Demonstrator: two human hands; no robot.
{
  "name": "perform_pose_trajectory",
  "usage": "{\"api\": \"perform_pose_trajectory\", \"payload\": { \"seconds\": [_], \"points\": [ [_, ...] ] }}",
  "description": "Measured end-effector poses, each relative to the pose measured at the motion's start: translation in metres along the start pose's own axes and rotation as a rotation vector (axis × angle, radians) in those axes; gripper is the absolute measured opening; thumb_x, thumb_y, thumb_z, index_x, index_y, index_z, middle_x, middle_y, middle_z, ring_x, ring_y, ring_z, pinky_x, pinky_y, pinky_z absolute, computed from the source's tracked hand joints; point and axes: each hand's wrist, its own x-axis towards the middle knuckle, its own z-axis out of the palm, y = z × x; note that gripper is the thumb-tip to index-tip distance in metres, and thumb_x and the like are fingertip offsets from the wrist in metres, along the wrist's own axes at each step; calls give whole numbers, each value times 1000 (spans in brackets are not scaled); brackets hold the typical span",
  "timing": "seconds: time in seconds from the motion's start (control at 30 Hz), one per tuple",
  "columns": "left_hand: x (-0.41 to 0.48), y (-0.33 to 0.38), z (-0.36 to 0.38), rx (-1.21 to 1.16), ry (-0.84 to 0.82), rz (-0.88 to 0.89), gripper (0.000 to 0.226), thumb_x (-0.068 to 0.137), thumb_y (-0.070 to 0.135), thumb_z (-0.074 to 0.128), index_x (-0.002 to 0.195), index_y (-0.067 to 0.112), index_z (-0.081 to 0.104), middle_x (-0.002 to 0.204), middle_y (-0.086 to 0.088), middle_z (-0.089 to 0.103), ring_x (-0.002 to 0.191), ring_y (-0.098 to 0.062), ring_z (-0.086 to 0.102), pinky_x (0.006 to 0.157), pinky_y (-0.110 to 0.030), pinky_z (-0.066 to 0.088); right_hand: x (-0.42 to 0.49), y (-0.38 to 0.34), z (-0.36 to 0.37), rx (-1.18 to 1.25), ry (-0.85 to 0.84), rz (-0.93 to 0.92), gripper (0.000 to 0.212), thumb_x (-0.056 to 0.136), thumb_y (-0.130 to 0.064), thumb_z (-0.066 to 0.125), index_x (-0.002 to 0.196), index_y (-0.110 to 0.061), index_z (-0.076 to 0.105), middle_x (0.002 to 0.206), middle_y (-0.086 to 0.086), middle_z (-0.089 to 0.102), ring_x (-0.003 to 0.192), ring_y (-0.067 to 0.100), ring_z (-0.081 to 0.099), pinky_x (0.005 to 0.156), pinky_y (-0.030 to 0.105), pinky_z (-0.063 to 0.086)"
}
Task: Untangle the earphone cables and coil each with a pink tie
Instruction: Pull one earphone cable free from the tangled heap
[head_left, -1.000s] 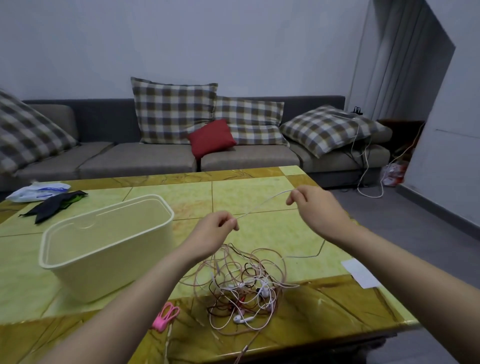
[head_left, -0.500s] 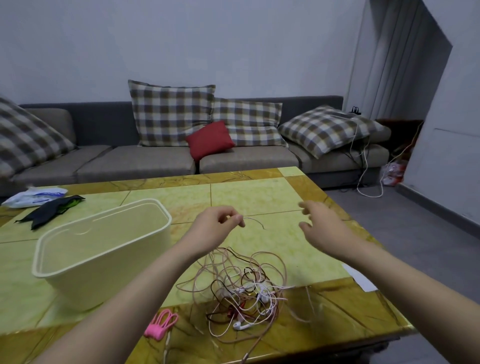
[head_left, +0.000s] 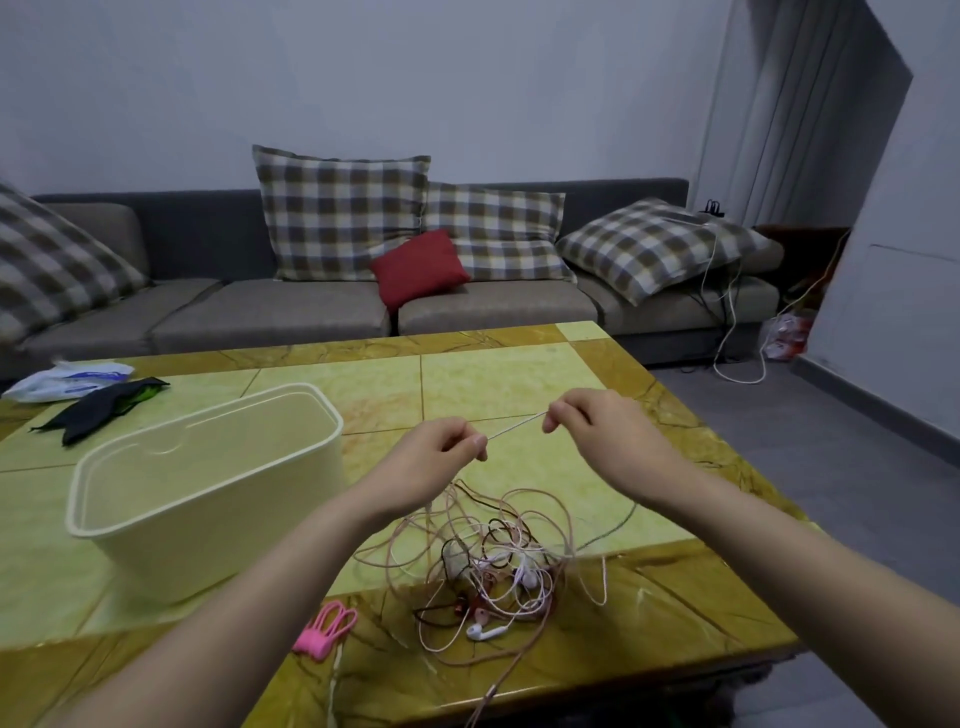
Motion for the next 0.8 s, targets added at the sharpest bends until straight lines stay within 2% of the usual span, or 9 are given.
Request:
{"api": "perform_pose_trajectory", "payload": {
  "seconds": [0.13, 0.23, 0.37, 0.47, 0.5, 0.57, 0.63, 0.7, 0.8],
  "points": [
    [-3, -21, 7, 2, -64, -59, 30, 99, 33, 42, 76, 19, 56, 64, 4, 39, 57, -10, 34, 55, -25, 29, 4, 21, -10, -69, 111, 122, 33, 102, -20, 33, 92, -12, 64, 66, -8, 48, 57, 9, 40, 50, 28, 23],
    [-6, -35, 8, -22, -79, -102, 32, 99, 32, 41, 73, 18, 54, 62, 4, 38, 58, -11, 35, 56, -27, 29, 5, 40, -19, -84, 163, 201, 33, 101, -19, 33, 89, -13, 63, 90, 4, 61, 77, 20, 48, 62, 31, 29],
    [-6, -44, 6, -36, -32, -119, 30, 99, 27, 41, 76, 17, 58, 64, 2, 40, 60, -13, 36, 59, -28, 32, 3, 63, -22, -97, 162, 268, 33, 101, -17, 34, 90, -11, 65, 101, 13, 65, 79, 23, 49, 64, 31, 32],
    [-1, -33, 1, -81, 89, -69, 26, 98, 27, 44, 79, 18, 60, 62, 3, 40, 57, -13, 35, 57, -29, 31, 0, 69, -16, -135, 43, 291, 31, 101, -16, 36, 105, -9, 66, 110, 13, 66, 84, 22, 53, 62, 28, 37],
    [0, -26, -1, -92, 127, -35, 25, 97, 27, 45, 80, 18, 61, 61, 3, 40, 56, -12, 34, 55, -28, 30, -1, 67, -12, -166, -32, 279, 30, 100, -16, 38, 113, -7, 64, 115, 12, 64, 91, 23, 56, 67, 27, 42],
    [2, -8, -5, -103, 185, 48, 23, 97, 26, 47, 82, 17, 63, 62, 2, 40, 55, -11, 33, 53, -25, 28, -2, 59, -4, -204, -139, 216, 33, 100, -18, 42, 128, -6, 53, 129, 12, 57, 113, 25, 54, 88, 29, 43],
    [6, 11, -6, -90, 209, 132, 23, 96, 25, 49, 83, 15, 65, 61, 2, 41, 53, -9, 32, 50, -21, 26, -3, 42, 2, -146, -125, 111, 38, 99, -18, 43, 136, -8, 45, 136, 10, 50, 124, 22, 48, 99, 28, 37],
    [10, 25, -2, -35, 176, 189, 21, 94, 25, 52, 81, 16, 66, 62, -1, 45, 53, -9, 34, 50, -21, 27, -5, 18, 4, -28, -53, -14, 36, 100, -19, 40, 134, -11, 47, 131, 5, 53, 120, 17, 49, 93, 21, 34],
    [14, 34, 11, 31, 72, 204, 19, 92, 19, 54, 79, 19, 68, 68, -8, 57, 59, -20, 44, 58, -32, 37, -7, -10, 6, 155, -72, -114, 25, 101, -27, 35, 110, -17, 56, 100, -4, 61, 92, 12, 58, 74, 23, 36]
  ]
}}
